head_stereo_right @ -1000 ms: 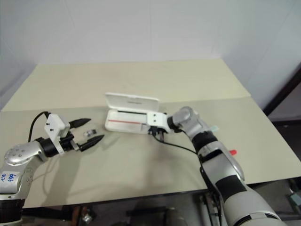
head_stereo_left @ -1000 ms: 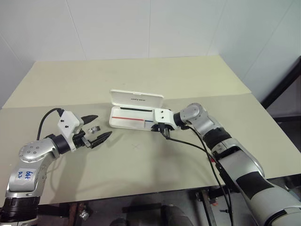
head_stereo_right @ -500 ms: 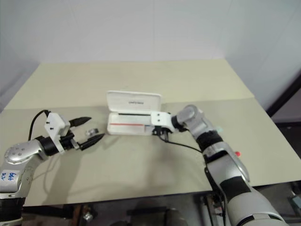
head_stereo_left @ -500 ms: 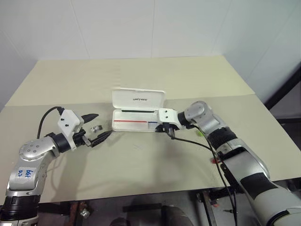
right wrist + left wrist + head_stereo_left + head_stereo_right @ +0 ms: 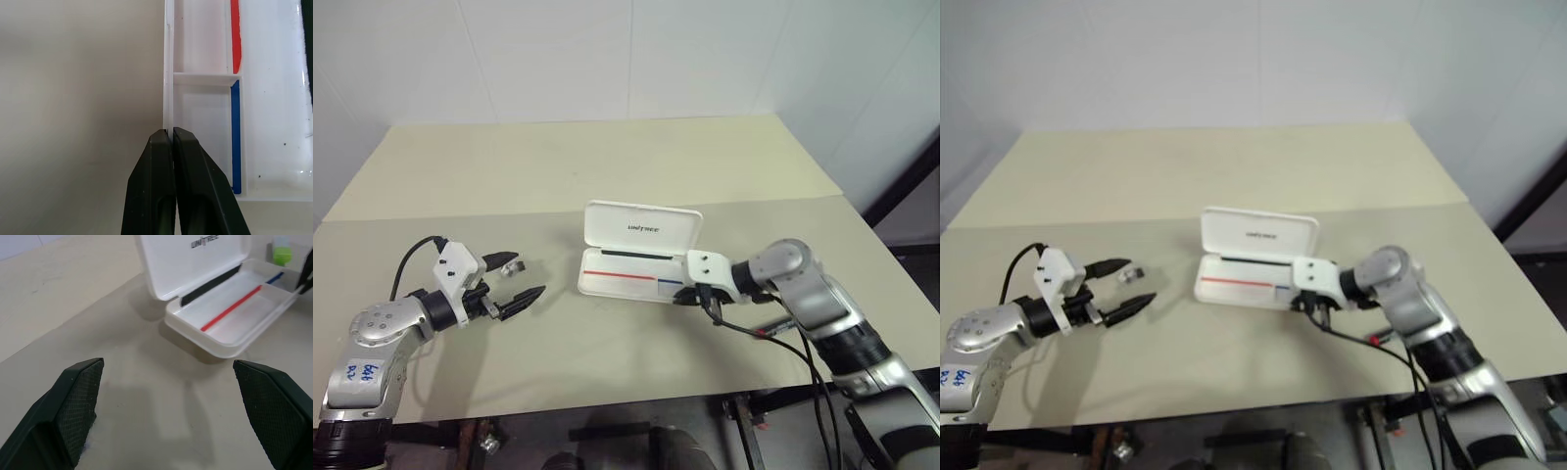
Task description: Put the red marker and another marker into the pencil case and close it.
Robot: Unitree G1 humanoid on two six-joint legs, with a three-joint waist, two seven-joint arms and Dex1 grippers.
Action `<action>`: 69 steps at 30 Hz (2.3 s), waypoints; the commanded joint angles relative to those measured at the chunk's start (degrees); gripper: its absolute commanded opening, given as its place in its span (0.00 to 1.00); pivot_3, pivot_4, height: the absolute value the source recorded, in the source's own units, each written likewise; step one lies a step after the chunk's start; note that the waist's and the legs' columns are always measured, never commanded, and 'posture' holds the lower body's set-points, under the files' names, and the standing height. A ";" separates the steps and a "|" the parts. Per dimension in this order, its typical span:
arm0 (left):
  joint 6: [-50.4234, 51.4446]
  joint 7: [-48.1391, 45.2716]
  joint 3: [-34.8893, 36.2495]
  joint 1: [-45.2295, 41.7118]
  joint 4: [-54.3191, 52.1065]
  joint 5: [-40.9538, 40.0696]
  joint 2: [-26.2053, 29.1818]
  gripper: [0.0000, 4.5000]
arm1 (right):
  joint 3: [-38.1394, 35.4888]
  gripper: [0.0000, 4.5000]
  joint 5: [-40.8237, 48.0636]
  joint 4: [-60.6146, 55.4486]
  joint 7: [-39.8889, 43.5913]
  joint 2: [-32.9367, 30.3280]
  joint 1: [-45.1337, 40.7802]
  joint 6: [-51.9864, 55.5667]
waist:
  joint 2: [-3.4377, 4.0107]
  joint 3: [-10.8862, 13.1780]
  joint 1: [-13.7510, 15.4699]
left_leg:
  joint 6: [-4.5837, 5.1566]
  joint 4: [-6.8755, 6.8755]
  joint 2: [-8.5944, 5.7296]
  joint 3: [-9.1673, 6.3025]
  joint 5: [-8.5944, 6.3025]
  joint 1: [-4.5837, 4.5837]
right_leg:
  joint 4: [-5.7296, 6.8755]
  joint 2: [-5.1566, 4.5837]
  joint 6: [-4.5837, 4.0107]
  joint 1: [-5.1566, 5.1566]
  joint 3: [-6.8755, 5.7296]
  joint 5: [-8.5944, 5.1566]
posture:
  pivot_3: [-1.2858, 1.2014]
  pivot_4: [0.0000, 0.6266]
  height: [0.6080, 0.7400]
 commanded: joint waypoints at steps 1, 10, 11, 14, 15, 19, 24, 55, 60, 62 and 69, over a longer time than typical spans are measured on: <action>-0.11 -0.41 0.08 -0.24 -1.91 -0.99 -0.25 1.00 | -2.38 0.01 2.87 -8.00 0.22 -3.13 2.40 3.10 | -0.03 0.01 0.09 | 0.00 0.01 -0.01 0.00 0.00 0.00 | 0.01 0.00 0.00 0.00 0.01 0.00 | 0.52 0.24 1.00; -0.04 -0.34 -2.00 -1.77 -1.38 -0.73 -1.44 1.00 | 0.32 0.01 4.71 -10.82 -0.46 -6.04 5.29 3.20 | -0.12 0.04 0.19 | 0.00 0.02 -0.03 0.00 0.00 0.02 | -0.01 0.01 0.00 0.00 0.04 0.00 | 0.52 0.24 1.00; 0.05 -0.26 -2.28 -1.88 -1.58 -0.78 -1.68 1.00 | 0.89 0.01 4.21 -9.39 -0.85 -5.65 4.86 2.14 | -0.12 0.04 0.22 | 0.01 0.02 -0.02 0.00 0.00 0.01 | -0.01 0.01 0.00 0.00 0.03 0.00 | 0.52 0.24 1.00; 0.19 -0.31 -2.64 -1.90 -2.01 -0.84 -2.02 1.00 | 2.70 0.01 2.39 -5.24 -1.44 -5.42 3.82 -3.81 | -0.14 0.05 0.24 | 0.01 0.03 -0.03 0.01 0.00 0.01 | -0.01 0.01 0.00 0.00 0.04 0.00 | 0.52 0.24 1.00; 0.19 -0.37 -2.62 -1.91 -2.00 -0.83 -2.01 1.00 | 3.38 0.01 2.01 -4.20 -1.08 -5.57 3.58 -5.77 | -0.15 0.06 0.27 | 0.01 0.02 -0.03 0.01 0.00 0.01 | -0.02 0.01 0.00 0.00 0.04 0.00 | 0.52 0.24 1.00; 0.15 -0.44 -2.64 -2.10 -1.93 -0.85 -2.04 1.00 | 5.30 0.01 0.77 -1.35 -0.55 -5.26 2.85 -11.21 | -0.21 0.02 -0.06 | 0.01 0.01 -0.02 0.02 0.00 0.03 | -0.03 0.04 0.00 0.00 0.04 0.00 | 0.52 0.24 1.00; 0.32 -0.39 -2.71 -2.24 -2.20 -0.96 -2.12 1.00 | 6.00 0.12 0.57 0.36 -0.84 -3.75 1.99 -11.57 | -0.29 -0.02 -0.46 | 0.02 0.05 -0.02 0.07 0.02 0.12 | 0.08 0.04 0.01 0.02 0.13 0.01 | 0.52 0.24 1.00; -2.13 -9.24 -6.06 -1.31 -3.60 -1.19 -0.41 1.00 | -14.62 1.00 15.87 3.76 9.21 -20.06 14.48 -23.38 | -0.28 0.02 2.76 | 0.10 0.00 -0.04 0.15 -0.04 0.01 | -0.23 0.05 -0.01 0.02 0.14 0.00 | 0.52 0.24 1.00; -3.88 -14.33 -8.71 -3.21 -3.79 -0.47 1.84 1.00 | -12.64 1.00 12.75 18.23 12.51 -22.09 12.76 -36.78 | -0.25 0.06 2.40 | 0.11 0.02 -0.03 0.32 -0.03 0.14 | -0.15 0.09 0.02 0.02 0.35 0.02 | 0.52 0.24 1.00; -4.27 -15.11 -9.61 -4.58 -4.15 -0.33 2.09 1.00 | -11.53 1.00 10.76 24.85 12.93 -21.77 10.21 -41.48 | -0.20 0.10 2.20 | 0.13 0.03 -0.03 0.43 -0.02 0.22 | -0.13 0.11 0.01 0.02 0.50 0.02 | 0.52 0.24 1.00; -2.26 -15.35 -11.59 -8.20 -7.07 -1.57 1.70 1.00 | -7.90 1.00 4.47 43.15 12.30 -19.48 1.86 -53.03 | -0.21 0.18 1.22 | 0.18 0.03 -0.04 0.92 -0.02 0.49 | -0.09 0.13 0.12 0.08 1.01 0.08 | 0.52 0.24 1.00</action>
